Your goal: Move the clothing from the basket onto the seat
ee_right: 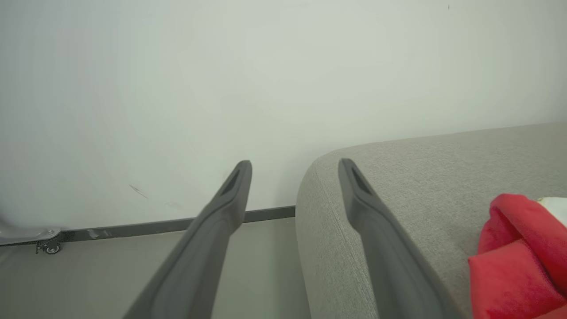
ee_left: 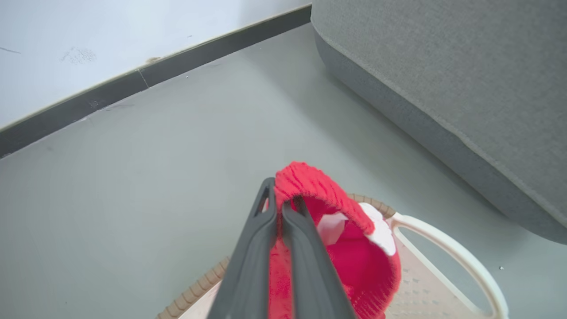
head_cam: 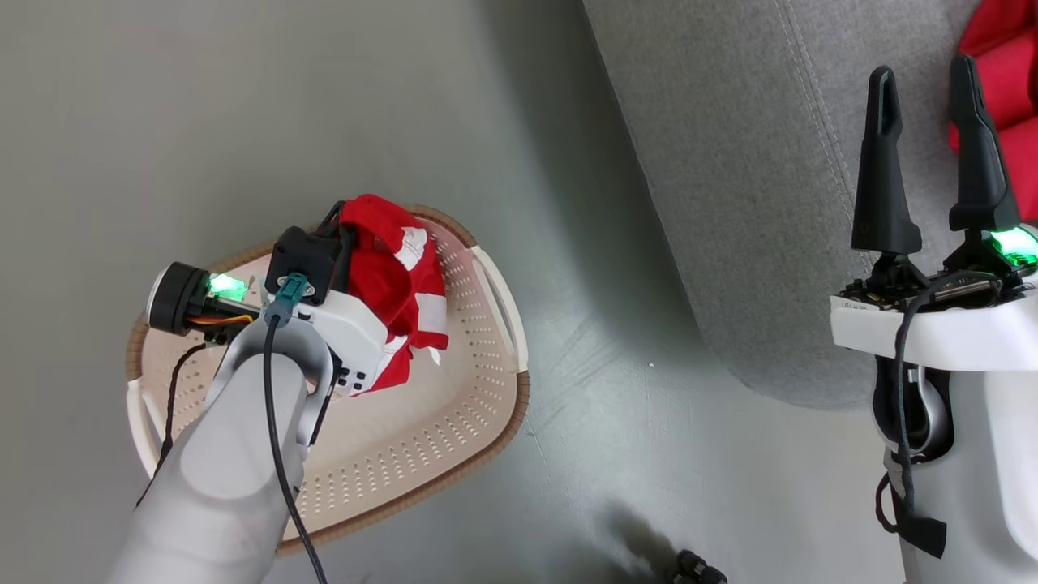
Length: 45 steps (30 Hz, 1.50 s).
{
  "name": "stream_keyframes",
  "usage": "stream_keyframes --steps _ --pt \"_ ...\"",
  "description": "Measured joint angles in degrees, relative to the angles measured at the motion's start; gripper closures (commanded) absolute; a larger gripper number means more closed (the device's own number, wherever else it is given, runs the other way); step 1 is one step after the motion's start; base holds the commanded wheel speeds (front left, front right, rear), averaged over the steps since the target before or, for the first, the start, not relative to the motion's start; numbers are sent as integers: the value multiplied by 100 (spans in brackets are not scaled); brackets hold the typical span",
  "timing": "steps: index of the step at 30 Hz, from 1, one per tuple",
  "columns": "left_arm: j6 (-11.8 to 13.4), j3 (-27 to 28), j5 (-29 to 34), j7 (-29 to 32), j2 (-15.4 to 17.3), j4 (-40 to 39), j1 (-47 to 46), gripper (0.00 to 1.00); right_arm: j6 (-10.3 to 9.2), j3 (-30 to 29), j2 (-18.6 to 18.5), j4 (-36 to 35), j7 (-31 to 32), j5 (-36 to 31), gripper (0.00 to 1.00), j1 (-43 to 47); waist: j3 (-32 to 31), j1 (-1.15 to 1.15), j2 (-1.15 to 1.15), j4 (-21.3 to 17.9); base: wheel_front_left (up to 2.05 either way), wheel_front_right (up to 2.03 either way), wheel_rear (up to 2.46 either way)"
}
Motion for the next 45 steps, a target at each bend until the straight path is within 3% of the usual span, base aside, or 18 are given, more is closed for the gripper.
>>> stream_keyframes --steps 25,45 --pt "9 516 -417 -76 3 -1968 541 100 0 349 -45 525 -11 -589 0 -1 -1201 0 0 720 0 0 0" --pt "-2 867 -620 -76 223 -3043 1277 100 0 1330 -595 1187 144 -726 0 156 -2537 0 0 1258 0 0 0"
